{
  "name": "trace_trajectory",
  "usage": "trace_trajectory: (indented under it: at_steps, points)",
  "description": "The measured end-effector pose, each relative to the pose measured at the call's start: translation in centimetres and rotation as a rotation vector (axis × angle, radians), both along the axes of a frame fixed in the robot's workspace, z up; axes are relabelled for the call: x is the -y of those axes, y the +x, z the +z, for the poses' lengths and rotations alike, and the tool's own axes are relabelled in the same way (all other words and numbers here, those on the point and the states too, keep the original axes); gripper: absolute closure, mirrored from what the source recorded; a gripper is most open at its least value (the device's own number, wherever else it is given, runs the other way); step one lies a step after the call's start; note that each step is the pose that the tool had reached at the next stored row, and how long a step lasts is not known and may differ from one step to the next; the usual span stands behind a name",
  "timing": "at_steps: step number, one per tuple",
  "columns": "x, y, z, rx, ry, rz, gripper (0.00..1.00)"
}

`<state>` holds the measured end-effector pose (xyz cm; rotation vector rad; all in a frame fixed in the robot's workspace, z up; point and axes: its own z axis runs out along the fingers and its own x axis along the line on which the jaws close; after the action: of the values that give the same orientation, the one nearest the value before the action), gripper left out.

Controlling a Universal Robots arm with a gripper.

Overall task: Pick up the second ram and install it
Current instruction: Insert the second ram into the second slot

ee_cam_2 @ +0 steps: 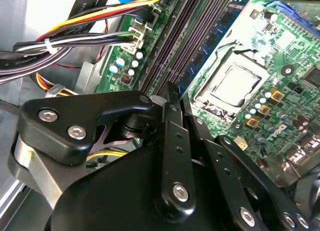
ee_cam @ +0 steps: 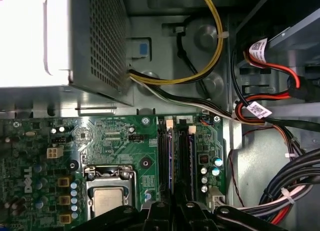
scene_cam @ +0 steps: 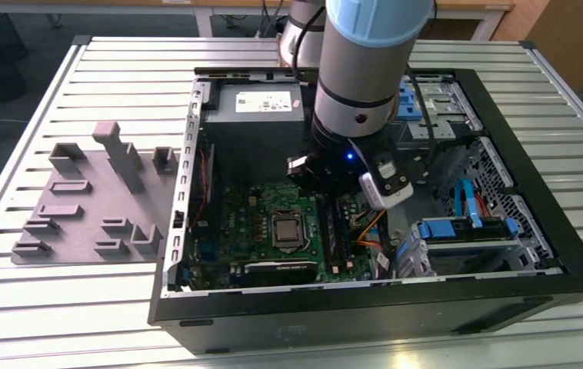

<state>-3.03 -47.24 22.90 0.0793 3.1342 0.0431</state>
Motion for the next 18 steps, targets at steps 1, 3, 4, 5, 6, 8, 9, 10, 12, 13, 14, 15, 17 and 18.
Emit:
trace_trajectory:
  at_steps: [1, 3, 4, 5, 6, 8, 9, 10, 12, 13, 14, 15, 17, 18]
  points:
    - [0.0, 0.01, -0.15, -0.0001, -0.0001, 0.0, 0.86]
    - [0.0, 0.07, -0.44, -0.0004, -0.0001, -0.001, 0.86]
    - [0.0, 0.09, -0.54, -0.0005, 0.0, -0.001, 0.86]
    - [0.0, 0.11, -0.64, -0.0005, 0.0, -0.001, 0.86]
    - [0.0, 0.12, -0.71, -0.0006, 0.0, -0.002, 0.86]
    - [0.01, 0.12, -0.72, -0.0006, -0.0002, -0.002, 0.86]
    - [0.01, 0.12, -0.72, -0.0007, -0.0003, -0.002, 0.86]
    - [0.0, 0.12, -0.73, -0.0006, -0.0002, -0.002, 0.86]
    - [0.0, 0.12, -0.74, -0.0006, 0.0, -0.002, 0.86]
    - [0.0, 0.12, -0.74, -0.0006, -0.0001, -0.002, 0.86]
    - [0.0, 0.12, -0.74, -0.0006, -0.0001, -0.001, 0.86]
    - [0.01, 0.12, -0.75, -0.0006, 0.0, -0.002, 0.86]
    - [0.11, 0.13, -0.77, -0.0005, 0.0003, -0.001, 0.86]
    - [0.21, 0.13, -0.76, -0.0006, 0.0, 0.0, 0.86]
